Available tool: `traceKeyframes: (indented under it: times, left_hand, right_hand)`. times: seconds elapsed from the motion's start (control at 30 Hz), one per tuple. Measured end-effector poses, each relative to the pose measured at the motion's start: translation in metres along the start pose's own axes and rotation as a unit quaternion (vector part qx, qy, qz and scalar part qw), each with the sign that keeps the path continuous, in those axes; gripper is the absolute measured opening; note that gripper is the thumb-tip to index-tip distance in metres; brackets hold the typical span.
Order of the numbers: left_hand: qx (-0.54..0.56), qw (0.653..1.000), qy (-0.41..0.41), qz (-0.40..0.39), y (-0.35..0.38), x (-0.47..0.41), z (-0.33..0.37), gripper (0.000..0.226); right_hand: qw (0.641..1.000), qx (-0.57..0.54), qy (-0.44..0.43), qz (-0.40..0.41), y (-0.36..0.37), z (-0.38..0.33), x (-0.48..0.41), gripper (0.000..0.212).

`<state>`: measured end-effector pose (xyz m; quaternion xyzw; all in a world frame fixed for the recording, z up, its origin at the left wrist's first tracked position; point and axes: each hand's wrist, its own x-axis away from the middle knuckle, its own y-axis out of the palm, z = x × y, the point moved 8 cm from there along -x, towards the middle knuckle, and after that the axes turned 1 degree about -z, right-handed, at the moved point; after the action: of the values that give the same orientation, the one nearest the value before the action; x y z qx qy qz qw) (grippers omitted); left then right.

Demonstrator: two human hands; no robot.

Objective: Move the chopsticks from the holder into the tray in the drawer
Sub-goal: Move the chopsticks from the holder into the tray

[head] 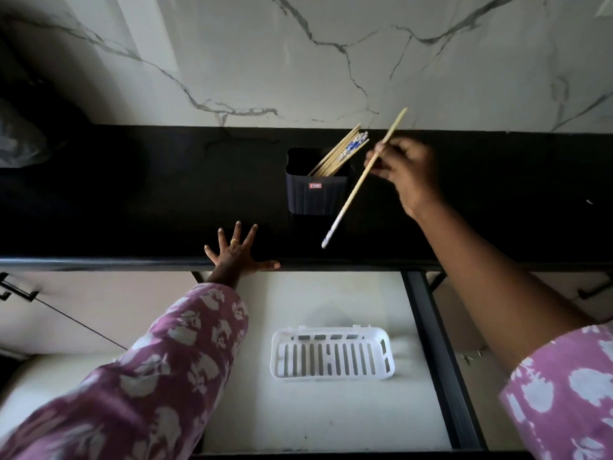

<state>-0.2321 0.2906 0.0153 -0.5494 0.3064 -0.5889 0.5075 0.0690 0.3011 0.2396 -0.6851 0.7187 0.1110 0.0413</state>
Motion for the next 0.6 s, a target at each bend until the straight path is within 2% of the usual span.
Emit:
traceKeyframes:
  times: [0.1, 0.2, 0.3, 0.37, 0.6]
  left_hand:
    - [-0.002, 1.000, 0.001, -0.001, 0.003, -0.002, 0.000, 0.117]
    - [-0.003, 1.000, 0.000, 0.010, 0.004, -0.002, -0.001, 0.117]
    - [-0.005, 1.000, -0.001, 0.014, 0.004, -0.004, -0.002, 0.117]
    - [-0.006, 1.000, 0.000, 0.012, 0.005, -0.005, -0.003, 0.118]
    - [-0.008, 1.000, 0.003, 0.015, 0.006, -0.008, -0.003, 0.118]
  right_hand:
    - [0.990, 0.075, 0.068, -0.100, 0.027, 0.048, 0.036, 0.013]
    - [0.946, 0.213, 0.114, -0.215, 0.054, 0.105, 0.077, 0.006]
    - [0.860, 0.387, 0.077, -0.324, 0.077, 0.153, 0.116, 0.012]
    - [0.801, 0.455, 0.057, -0.385, 0.088, 0.182, 0.144, 0.017]
    - [0.624, 0.612, 0.027, -0.484, 0.089, 0.265, 0.214, 0.017]
